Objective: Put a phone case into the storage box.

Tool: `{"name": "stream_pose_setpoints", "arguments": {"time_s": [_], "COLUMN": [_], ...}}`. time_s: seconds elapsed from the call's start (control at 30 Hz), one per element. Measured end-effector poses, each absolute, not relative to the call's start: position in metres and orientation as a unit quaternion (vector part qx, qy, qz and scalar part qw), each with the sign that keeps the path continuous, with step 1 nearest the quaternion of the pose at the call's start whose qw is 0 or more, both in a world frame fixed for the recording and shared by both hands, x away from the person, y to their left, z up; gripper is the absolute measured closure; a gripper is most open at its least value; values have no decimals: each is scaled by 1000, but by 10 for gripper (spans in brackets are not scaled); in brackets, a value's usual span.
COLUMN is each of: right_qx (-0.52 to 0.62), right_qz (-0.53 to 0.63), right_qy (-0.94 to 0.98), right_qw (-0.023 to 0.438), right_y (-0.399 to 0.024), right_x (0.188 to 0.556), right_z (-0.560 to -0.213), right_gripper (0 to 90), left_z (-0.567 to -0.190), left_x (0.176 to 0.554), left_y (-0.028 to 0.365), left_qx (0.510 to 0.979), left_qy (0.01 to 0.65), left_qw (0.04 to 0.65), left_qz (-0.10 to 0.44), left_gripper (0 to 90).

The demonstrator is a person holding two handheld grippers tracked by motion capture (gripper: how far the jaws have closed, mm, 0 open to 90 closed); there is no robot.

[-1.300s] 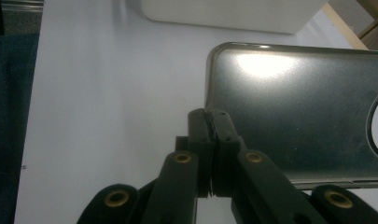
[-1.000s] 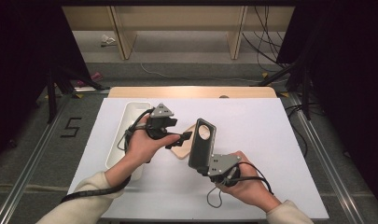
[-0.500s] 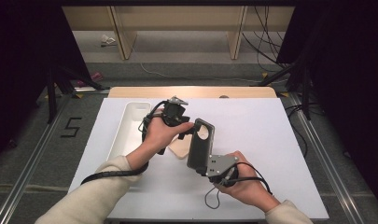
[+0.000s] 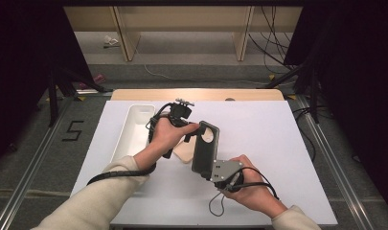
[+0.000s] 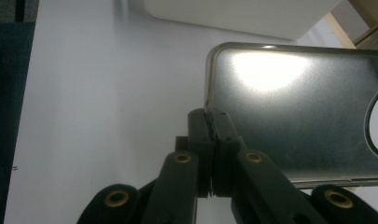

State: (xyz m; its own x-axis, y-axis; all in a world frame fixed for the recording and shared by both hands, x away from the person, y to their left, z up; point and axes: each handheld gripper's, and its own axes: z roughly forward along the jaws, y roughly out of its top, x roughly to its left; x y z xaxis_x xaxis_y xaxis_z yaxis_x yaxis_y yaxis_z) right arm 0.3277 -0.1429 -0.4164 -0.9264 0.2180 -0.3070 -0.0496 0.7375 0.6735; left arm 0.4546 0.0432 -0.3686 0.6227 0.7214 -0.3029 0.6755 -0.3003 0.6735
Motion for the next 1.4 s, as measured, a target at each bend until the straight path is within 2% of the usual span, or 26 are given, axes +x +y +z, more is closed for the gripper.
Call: {"name": "stream_pose_setpoints", "arguments": {"time_s": [0.27,0.73,0.87,1.03,1.2,1.4], "right_qx": [42,37,44,83,137,187], "right_qz": [350,317,319,339,365,393], "right_qy": [917,929,926,917,899,880], "right_qw": [187,190,196,194,198,191], "right_y": [-142,-137,-136,-140,-147,-156], "right_x": [327,327,328,331,334,338], "right_z": [-418,-424,-426,-425,-423,-421], "right_gripper": [895,893,879,722,488,369], "left_z": [-370,-357,-353,-350,-352,-355], "left_x": [453,434,427,424,425,427], "left_y": [41,33,29,31,43,60], "left_qx": [799,784,788,788,782,772], "left_qy": [443,436,413,383,364,353], "left_qw": [406,441,456,478,496,512], "left_qz": [25,10,26,68,103,127], "left_gripper": [705,808,821,821,821,821]}}
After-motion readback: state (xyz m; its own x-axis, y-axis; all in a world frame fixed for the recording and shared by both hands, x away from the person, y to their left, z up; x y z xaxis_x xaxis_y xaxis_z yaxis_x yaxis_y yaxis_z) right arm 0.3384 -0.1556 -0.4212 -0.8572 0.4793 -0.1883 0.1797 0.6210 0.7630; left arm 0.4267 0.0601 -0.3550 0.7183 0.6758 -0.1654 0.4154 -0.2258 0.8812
